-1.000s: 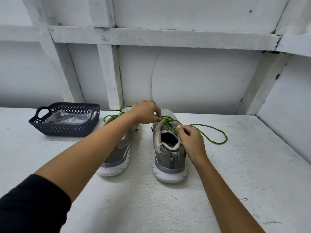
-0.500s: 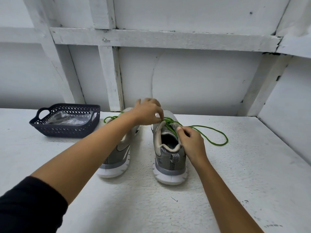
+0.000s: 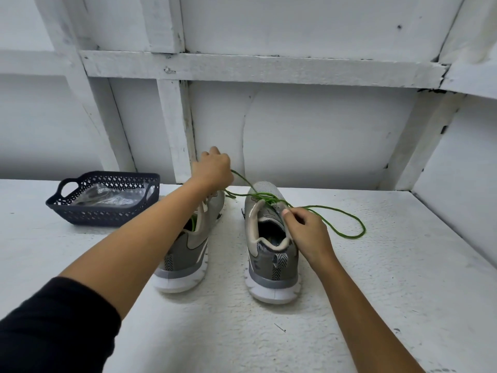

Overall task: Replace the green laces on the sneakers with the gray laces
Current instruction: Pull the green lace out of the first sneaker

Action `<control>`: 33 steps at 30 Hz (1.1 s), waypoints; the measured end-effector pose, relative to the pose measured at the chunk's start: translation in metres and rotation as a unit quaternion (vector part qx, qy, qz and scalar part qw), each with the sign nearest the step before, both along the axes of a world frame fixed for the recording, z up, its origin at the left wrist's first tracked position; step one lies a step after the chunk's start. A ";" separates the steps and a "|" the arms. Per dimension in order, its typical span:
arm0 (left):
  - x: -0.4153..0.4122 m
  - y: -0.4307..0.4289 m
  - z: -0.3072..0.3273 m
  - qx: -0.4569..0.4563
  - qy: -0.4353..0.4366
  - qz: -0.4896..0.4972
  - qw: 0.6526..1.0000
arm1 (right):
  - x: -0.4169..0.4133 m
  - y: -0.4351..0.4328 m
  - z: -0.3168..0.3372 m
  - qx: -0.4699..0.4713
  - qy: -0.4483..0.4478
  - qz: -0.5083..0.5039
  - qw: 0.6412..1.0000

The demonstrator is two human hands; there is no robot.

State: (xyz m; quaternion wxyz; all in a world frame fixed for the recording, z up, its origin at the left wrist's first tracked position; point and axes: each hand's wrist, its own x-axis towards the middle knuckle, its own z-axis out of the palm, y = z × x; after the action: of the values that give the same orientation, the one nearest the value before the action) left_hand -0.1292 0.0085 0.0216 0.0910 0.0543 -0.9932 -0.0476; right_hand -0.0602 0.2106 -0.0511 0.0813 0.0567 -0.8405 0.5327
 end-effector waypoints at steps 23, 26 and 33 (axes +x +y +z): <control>0.021 0.030 0.024 0.182 -0.101 -0.176 0.962 | -0.064 0.009 0.054 0.183 -0.003 0.087 0.979; 0.035 0.041 0.032 0.197 -0.089 -0.170 0.961 | -0.044 0.007 0.070 0.191 0.010 0.104 0.976; 0.069 0.047 -0.006 0.172 0.013 -0.132 0.976 | -0.009 0.008 0.054 0.301 0.067 0.108 0.945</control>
State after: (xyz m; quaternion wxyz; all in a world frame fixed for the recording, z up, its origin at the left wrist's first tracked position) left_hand -0.0599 0.0554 0.0159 0.0859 -0.0628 -0.9673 -0.2302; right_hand -0.0693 0.2191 0.0028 0.0588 0.2045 -0.9432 0.2553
